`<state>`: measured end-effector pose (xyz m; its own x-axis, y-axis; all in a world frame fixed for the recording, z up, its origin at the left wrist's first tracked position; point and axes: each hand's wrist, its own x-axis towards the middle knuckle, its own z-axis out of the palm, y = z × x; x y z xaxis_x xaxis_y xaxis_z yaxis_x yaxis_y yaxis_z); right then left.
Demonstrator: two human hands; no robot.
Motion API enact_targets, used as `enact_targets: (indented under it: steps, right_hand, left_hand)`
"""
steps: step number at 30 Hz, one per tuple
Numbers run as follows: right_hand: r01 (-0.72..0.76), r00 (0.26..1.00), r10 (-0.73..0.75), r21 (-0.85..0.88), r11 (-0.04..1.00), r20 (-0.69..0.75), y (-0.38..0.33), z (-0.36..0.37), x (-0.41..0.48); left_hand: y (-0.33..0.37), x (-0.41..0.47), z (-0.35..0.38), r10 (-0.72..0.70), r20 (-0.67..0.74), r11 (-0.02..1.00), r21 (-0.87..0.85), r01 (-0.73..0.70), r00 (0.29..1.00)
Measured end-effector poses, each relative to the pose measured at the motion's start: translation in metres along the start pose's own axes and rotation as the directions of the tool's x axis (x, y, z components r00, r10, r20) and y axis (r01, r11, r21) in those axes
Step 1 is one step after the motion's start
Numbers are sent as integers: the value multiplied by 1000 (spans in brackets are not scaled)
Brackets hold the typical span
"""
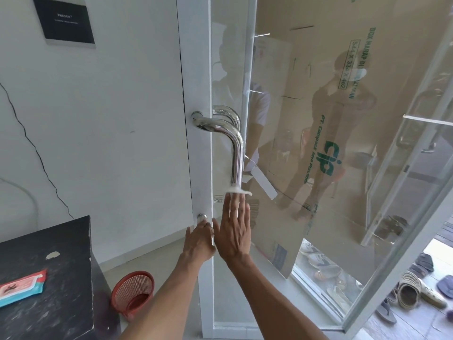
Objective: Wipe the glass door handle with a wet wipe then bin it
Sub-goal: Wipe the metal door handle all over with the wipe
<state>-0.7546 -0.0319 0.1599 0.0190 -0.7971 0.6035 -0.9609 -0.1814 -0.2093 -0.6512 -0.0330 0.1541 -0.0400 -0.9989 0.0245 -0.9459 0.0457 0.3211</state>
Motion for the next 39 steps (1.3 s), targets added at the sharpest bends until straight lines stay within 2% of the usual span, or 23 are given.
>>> enact_targets:
  steps: [3,6,9,11,14,18,21,24,28,30,35,39]
  right_hand:
    - [-95,995,96,125,988,0,-17,-3,10]
    - [-251,966,221,285,925,134,-22,16,-7]
    - [-432,902,355,489,758,246,-14,29,-24]
    - [-495,861,433,631,597,266,-7,26,-32]
    - [-541,801,514,737,405,306,-1,6,-30]
    - [-484,810,517,813,324,276,-8,-24,10]
    - [-407,787,569,893,192,237,-10,-42,45]
    - [-471,734,582,880,65,350,-4,-37,47]
    - [-695,637,469,719,8,611,13,-8,10]
    - [-726,635,400,687,18,661,15,-8,3]
    - [-714,679,370,688,130,634,13,-42,24]
    - [-601,775,353,784,156,524,2,-77,67]
  left_hand:
    - [-1,3,-3,3,35,1000,9,-4,999]
    - [-4,3,-4,30,58,999,28,-31,998]
    - [-7,2,-5,19,49,1000,20,-20,999]
    - [-6,3,-7,11,64,1000,16,-12,998]
    - [-1,3,-10,-4,61,1000,27,3,998]
    - [2,2,-12,-35,98,999,36,32,995]
    - [4,2,-13,-33,87,999,41,30,996]
    - [6,-1,-15,-37,104,998,49,32,994]
    - [6,-1,-18,-29,111,998,59,22,993]
    - [7,-2,-18,-26,111,998,63,19,993]
    - [11,-11,-22,-44,163,999,33,39,986]
    - [14,-13,-27,-58,177,998,22,54,982]
